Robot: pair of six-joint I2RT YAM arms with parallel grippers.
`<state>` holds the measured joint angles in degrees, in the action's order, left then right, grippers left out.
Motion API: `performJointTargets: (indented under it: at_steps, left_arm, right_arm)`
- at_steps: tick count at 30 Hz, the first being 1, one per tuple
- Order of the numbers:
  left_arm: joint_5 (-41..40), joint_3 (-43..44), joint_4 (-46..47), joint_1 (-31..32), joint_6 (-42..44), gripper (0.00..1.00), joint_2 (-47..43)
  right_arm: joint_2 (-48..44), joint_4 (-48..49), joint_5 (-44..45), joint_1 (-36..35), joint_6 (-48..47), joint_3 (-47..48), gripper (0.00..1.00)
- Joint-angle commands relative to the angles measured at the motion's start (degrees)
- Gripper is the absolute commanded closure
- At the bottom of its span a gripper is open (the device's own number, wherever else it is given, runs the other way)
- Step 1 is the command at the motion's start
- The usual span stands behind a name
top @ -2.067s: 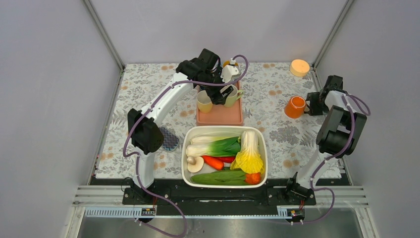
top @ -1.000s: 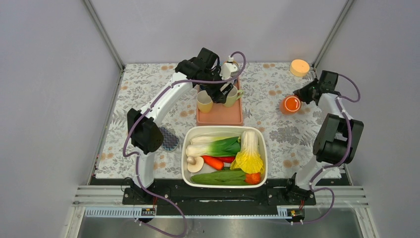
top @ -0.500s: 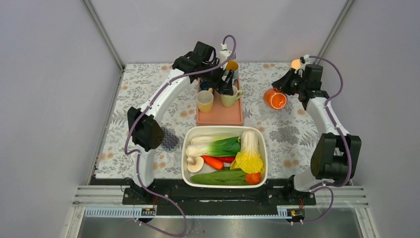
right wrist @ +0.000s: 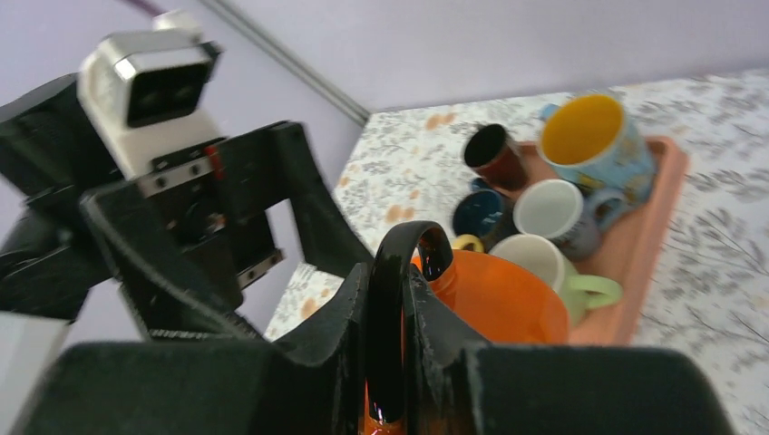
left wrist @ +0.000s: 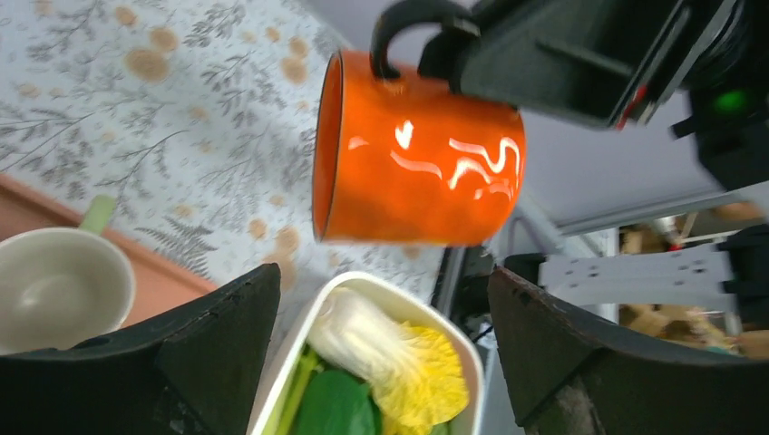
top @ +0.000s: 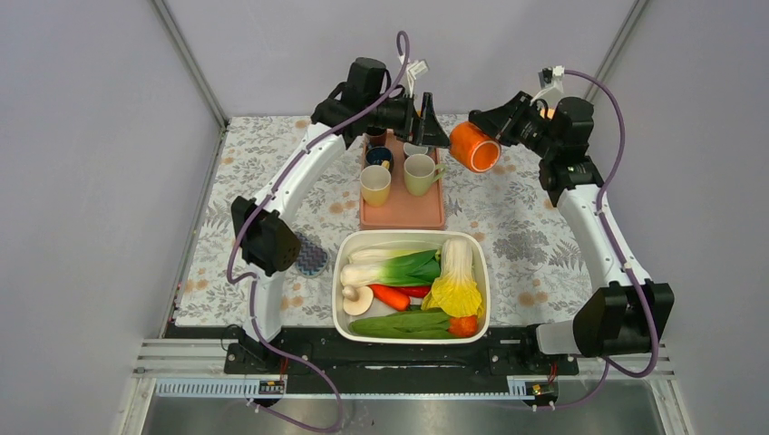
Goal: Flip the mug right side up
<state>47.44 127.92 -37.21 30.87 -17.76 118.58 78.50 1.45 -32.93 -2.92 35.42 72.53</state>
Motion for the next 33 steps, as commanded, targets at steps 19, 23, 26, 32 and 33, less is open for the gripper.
performJointTargets:
  at_steps: [19, 23, 26, 32, 33]
  left_arm:
    - [17.7, -8.6, 43.3, -2.2, -40.7, 0.29, -3.0]
    - [18.9, -9.3, 47.9, -1.6, -44.2, 0.31, -3.4]
    - [20.0, -9.6, 57.0, -1.0, -50.9, 0.38, -3.2]
    - [21.4, -10.5, 66.0, -0.1, -57.2, 0.57, -3.2]
    - [21.8, -10.8, 67.9, 0.0, -58.6, 0.58, -3.2]
  right_arm:
    - [-2.8, 17.5, -4.9, -3.8, 7.6, 6.8, 1.0]
    - [-1.8, 19.9, -6.1, -3.8, 9.0, 7.4, 1.0]
    - [-0.9, 22.0, -7.0, -3.7, 9.9, 7.5, 1.0]
    - [0.1, 28.5, -10.5, -3.9, 13.2, 7.1, 1.0]
    - [0.2, 29.2, -10.4, -3.9, 13.4, 6.8, 1.0]
